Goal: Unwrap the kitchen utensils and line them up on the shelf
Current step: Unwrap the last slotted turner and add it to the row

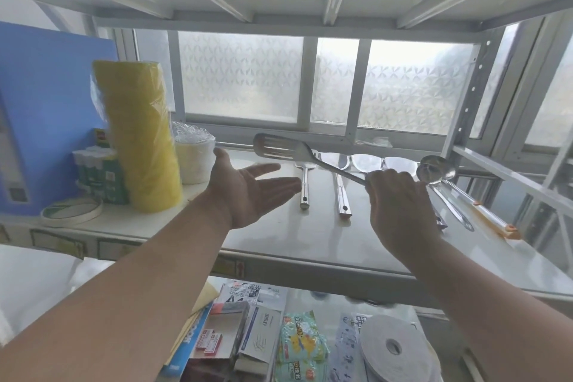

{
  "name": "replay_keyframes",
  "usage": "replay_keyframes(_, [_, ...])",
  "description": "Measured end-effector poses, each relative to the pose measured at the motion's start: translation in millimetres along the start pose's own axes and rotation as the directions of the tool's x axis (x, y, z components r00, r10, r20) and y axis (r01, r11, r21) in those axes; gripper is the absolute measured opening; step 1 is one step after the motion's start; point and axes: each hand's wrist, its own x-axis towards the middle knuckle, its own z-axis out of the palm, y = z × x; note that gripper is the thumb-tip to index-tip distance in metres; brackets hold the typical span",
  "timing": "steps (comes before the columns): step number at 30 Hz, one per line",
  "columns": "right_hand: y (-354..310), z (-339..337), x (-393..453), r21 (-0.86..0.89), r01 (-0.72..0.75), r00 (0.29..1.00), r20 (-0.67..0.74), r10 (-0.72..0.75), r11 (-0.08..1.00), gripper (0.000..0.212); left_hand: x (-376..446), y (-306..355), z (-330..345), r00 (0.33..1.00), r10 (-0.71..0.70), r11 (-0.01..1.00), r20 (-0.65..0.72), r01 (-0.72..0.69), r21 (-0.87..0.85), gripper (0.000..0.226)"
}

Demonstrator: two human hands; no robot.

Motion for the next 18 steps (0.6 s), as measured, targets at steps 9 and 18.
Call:
replay_keyframes(9, [-67.2, -17.7, 11.6, 0.412, -0.41, 0.836, 0.527, 0.155, 0.813, 0.015, 5.4, -26.7, 2.2, 0.991, 0.128, 0.85, -0.035, -0.091, 0.519, 0.036])
replay_keyframes(18, [-125.9, -22.3, 7.5, 0.604, -0.574, 0.733, 0.68, 0.019, 0.553, 0.036, 22.7, -15.1, -8.4, 0.931, 0.323, 0.737, -0.169, -0.135, 0.662, 0.008])
